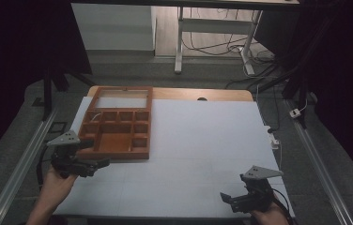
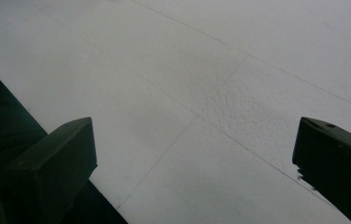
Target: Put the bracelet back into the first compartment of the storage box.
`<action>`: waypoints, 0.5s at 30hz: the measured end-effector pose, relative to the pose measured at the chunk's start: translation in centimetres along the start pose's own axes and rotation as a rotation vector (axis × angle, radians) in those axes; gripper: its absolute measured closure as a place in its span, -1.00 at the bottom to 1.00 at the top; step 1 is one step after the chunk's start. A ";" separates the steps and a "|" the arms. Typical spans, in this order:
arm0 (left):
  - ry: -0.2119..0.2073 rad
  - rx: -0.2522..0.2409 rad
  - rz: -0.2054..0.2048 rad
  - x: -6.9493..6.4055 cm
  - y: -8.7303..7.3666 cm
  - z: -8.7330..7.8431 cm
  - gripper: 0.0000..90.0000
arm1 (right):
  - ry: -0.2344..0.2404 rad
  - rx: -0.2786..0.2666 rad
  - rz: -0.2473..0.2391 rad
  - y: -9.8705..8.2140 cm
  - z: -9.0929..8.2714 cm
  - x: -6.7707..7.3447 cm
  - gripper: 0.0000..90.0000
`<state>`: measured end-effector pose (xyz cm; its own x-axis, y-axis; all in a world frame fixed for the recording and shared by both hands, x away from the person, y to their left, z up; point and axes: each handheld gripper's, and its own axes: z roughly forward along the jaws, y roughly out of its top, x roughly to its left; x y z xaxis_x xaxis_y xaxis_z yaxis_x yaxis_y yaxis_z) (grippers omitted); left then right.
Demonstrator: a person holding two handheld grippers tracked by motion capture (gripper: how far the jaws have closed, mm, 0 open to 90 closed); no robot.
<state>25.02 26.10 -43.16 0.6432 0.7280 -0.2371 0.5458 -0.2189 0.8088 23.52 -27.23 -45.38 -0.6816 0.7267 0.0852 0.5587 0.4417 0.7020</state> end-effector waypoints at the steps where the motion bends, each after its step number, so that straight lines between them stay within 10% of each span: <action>1: 0.000 -0.002 -0.004 0.0 -0.2 -0.2 -1.00 | 0.000 0.001 0.000 0.0 0.0 0.0 -1.00; 15: 0.018 -0.034 -0.031 -0.7 -3.0 -2.8 -1.00 | -0.004 0.004 -0.003 0.0 0.1 0.1 -1.00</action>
<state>21.38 28.05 -43.95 0.6165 0.7455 -0.2531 0.5468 -0.1742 0.8189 23.52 -27.15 -45.40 -0.6818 0.7271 0.0802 0.5582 0.4463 0.6995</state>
